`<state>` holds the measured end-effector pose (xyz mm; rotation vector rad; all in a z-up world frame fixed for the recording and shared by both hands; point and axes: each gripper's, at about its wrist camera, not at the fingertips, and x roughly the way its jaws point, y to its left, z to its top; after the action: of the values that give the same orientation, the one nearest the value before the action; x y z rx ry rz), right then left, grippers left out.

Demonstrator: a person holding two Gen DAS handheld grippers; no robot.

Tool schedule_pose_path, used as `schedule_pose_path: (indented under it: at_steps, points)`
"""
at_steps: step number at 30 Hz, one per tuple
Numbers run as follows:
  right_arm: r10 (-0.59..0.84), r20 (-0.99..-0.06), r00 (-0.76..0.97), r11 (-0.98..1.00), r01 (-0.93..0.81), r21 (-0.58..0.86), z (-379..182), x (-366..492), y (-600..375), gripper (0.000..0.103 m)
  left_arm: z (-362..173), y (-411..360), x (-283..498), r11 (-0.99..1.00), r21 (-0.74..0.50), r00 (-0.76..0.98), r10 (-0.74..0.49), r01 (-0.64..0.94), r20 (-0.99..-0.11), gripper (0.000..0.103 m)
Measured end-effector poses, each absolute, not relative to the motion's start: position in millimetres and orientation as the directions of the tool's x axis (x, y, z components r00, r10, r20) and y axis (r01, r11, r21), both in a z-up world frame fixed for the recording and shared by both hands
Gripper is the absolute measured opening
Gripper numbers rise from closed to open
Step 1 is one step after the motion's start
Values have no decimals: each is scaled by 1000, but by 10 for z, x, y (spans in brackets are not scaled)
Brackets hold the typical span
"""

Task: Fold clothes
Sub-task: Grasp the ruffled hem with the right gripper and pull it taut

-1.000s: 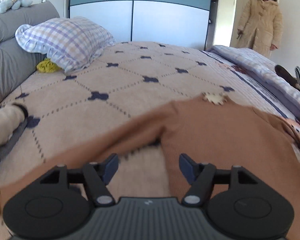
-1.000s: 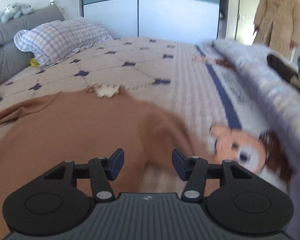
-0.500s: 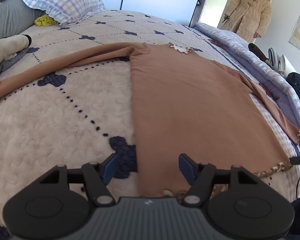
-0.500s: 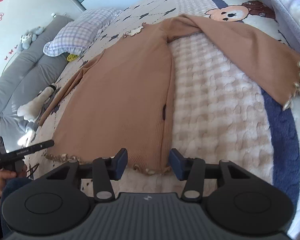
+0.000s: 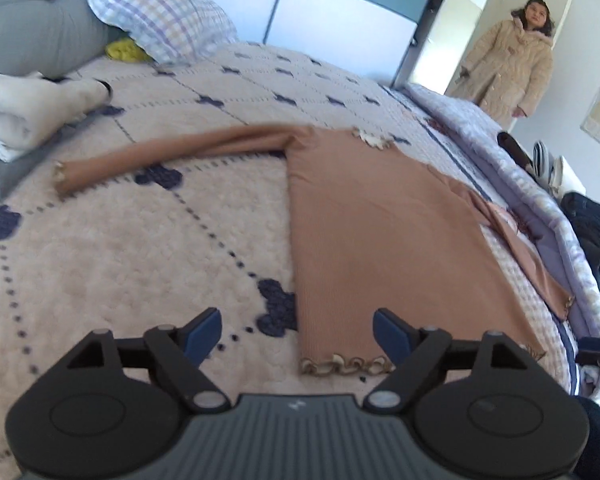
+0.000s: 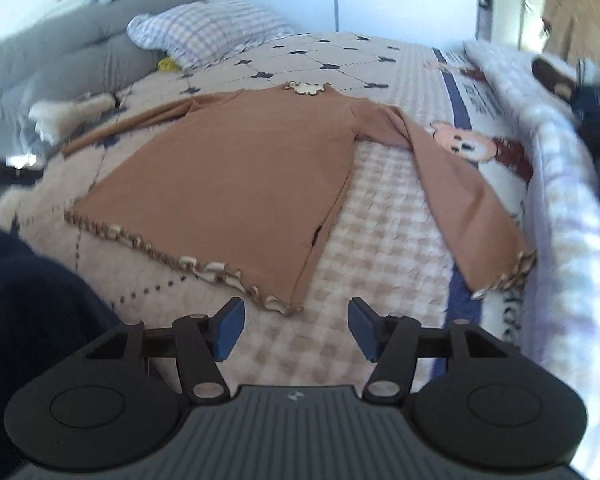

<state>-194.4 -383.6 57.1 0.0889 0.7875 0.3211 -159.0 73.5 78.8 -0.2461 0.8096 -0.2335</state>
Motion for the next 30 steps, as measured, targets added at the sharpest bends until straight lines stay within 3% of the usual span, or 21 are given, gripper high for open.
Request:
schedule_pose_path:
  at_steps: [5, 8, 10, 14, 15, 16, 21, 30]
  points:
    - [372, -667, 646, 911, -113, 398, 123, -1611, -3803, 56, 524, 581, -1392, 934, -340, 625, -330, 109, -707, 84]
    - [391, -650, 652, 886, -75, 458, -24, -1573, -3744, 46, 441, 586, -1300, 912, -395, 607, -378, 112, -699, 80]
    - [392, -645, 656, 884, -75, 461, -29, -1567, -3708, 36, 393, 552, -1250, 914, -388, 597, -379, 121, -707, 62]
    - [380, -649, 659, 888, -64, 455, -44, -1544, -3756, 21, 373, 515, -1176, 928, -350, 605, -352, 127, -714, 38]
    - [379, -649, 660, 888, -62, 455, -50, -1540, -3763, 19, 372, 518, -1165, 926, -356, 606, -356, 125, -712, 21]
    - [377, -649, 661, 890, -64, 452, -54, -1541, -3771, 17, 371, 524, -1162, 924, -360, 607, -359, 125, -710, 10]
    - [337, -645, 686, 914, -75, 398, 26, -1577, -3737, 9, 449, 537, -1245, 926, -349, 629, -359, 146, -690, 6]
    - [323, -573, 753, 917, -99, 386, 396, -1771, -3843, 8, 778, 529, -1489, 912, -344, 661, -402, 224, -633, 5]
